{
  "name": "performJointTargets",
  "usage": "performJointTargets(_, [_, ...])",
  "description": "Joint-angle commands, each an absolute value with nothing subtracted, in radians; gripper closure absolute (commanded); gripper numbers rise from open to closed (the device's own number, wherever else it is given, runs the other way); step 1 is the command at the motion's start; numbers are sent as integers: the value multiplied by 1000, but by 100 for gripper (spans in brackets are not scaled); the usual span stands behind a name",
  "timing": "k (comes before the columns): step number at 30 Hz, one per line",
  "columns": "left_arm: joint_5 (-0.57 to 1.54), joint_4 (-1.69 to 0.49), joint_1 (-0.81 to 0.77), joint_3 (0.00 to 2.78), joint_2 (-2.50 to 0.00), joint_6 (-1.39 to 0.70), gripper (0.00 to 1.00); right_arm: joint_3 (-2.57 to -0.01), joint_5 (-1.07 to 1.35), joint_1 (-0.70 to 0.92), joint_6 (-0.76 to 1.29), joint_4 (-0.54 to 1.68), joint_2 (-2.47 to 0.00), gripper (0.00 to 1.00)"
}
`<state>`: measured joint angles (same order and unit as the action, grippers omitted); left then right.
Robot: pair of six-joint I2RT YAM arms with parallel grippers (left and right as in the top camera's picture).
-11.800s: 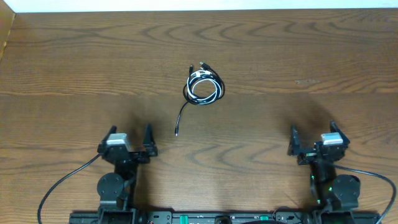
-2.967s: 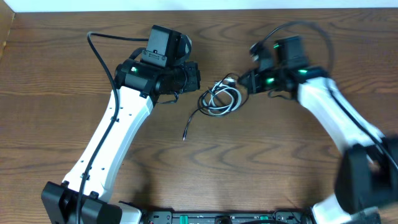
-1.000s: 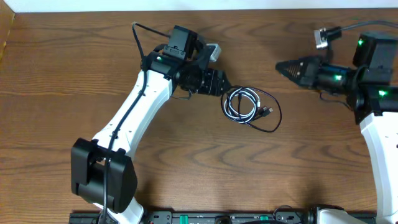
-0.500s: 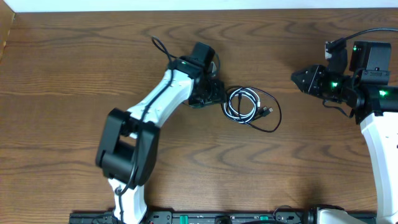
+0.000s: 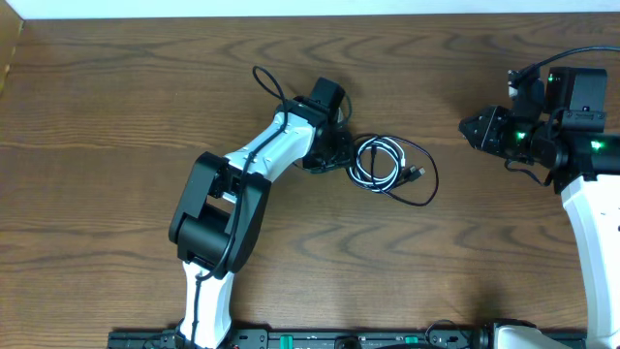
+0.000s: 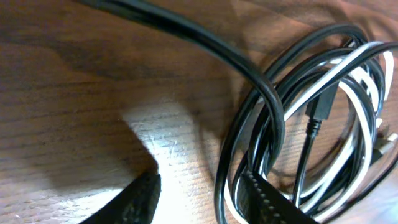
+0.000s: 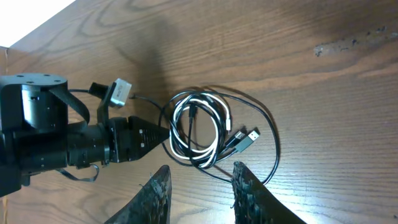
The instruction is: Untangle cables
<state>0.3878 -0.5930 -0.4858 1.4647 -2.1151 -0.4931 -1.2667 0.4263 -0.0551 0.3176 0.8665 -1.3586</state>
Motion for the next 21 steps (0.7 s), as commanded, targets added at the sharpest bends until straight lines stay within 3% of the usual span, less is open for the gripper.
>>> performJointTargets(1, [323, -592, -508, 1460, -2148, -493, 57, -1274, 417, -58, 297, 869, -1348, 71])
performJointTargets(6, [239, -592, -554, 1459, -2175, -493, 71, -1273, 401, -58, 298, 874, -1348, 71])
performJointTargets(8, [183, -595, -568, 1459, -2176, -492, 92, -1273, 387, -58, 298, 880, -1348, 71])
performJointTargets(15, [131, -679, -551, 1479, -2026, -463, 93, -1253, 384, -57, 298, 879, -1349, 72])
performJointTargets(21, [310, -664, -550, 1479, -1730, -416, 93, -1253, 435, -44, 297, 846, -1365, 75])
